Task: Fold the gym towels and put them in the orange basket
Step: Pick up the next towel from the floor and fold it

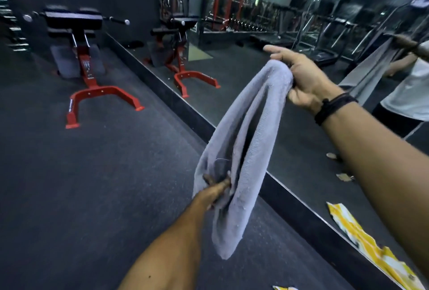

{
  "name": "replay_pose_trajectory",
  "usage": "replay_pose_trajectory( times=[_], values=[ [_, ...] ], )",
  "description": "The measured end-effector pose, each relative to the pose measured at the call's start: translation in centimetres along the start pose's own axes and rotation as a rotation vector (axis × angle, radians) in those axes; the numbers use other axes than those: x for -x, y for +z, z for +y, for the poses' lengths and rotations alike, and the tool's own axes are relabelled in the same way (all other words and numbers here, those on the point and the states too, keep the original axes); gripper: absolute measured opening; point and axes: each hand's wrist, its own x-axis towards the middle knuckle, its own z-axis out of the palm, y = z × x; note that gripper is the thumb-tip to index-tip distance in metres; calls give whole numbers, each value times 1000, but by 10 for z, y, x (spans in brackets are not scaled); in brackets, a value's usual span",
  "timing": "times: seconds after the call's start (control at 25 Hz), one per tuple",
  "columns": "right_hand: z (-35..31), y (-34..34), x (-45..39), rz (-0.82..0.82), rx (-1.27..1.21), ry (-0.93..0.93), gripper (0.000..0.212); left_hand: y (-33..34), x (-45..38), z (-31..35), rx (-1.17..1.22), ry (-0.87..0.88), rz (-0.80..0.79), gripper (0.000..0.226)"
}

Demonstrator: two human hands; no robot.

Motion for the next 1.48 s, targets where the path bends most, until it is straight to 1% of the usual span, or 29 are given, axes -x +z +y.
replay_pose_trajectory(
  times=[0.04,0.08,0.16,0.2,0.24,0.28,0.36,0.44,0.6,0.72,0.76,0.8,0.88,0.92,0.96,1.04,1.08,1.16,1.24,1.28,1.32,1.36,1.4,1.44,1.48],
  values=[
    [-11,0,-2,23,29,-39,31,-1,5,11,79,-107,-79,68],
    [-21,-2,-4,56,79,-78,29,-5,10,22,112,-166,-161,63],
    [-35,-9,-8,114,196,-137,25,-18,15,46,9,-166,-308,51],
    [-38,-13,-11,130,255,-158,23,-28,17,58,-102,-129,-320,43],
    [-39,-17,-14,140,322,-175,21,-35,23,73,-182,-86,-290,37],
    [-38,-20,-18,152,393,-192,19,-44,25,88,-229,-38,-224,31],
    [-35,-28,-24,180,514,-228,16,-57,41,121,-207,90,-149,25],
    [-32,-34,-29,198,557,-235,16,-67,56,149,-144,215,-120,28],
    [-34,-38,-34,218,591,-239,21,-72,83,180,-79,354,-68,26],
    [-42,-32,-30,219,540,-240,15,-72,101,200,-116,455,-70,40],
    [-45,-31,-28,211,513,-228,13,-72,105,209,-174,488,-34,44],
    [-48,-32,-26,194,499,-219,21,-74,107,218,-262,529,40,46],
    [-53,-37,-24,146,522,-223,52,-80,110,239,-471,639,256,43],
    [-55,-38,-23,121,589,-249,64,-83,112,250,-542,702,377,38],
    [-57,-38,-23,107,693,-291,70,-86,116,259,-573,763,495,32],
    [-59,-38,-22,131,941,-392,71,-89,129,278,-553,858,672,18],
    [-60,-39,-23,163,1026,-439,71,-90,136,288,-517,877,742,12],
    [-61,-45,-24,270,1101,-459,70,-96,149,305,-458,850,878,7],
    [-62,-54,-23,410,1097,-422,60,-104,159,318,-456,787,966,12],
    [-62,-60,-24,476,1083,-412,52,-109,164,325,-399,777,946,14],
    [-62,-63,-23,539,1043,-392,44,-115,168,331,-293,782,860,15],
    [-63,-65,-23,584,964,-355,40,-117,174,336,-156,766,707,18],
    [-65,-67,-23,585,819,-297,40,-116,183,338,-26,730,518,20],
    [-67,-66,-22,524,574,-218,47,-115,192,337,56,714,354,19],
    [-70,-63,-19,423,302,-140,56,-113,197,336,76,726,256,25]
  ],
)
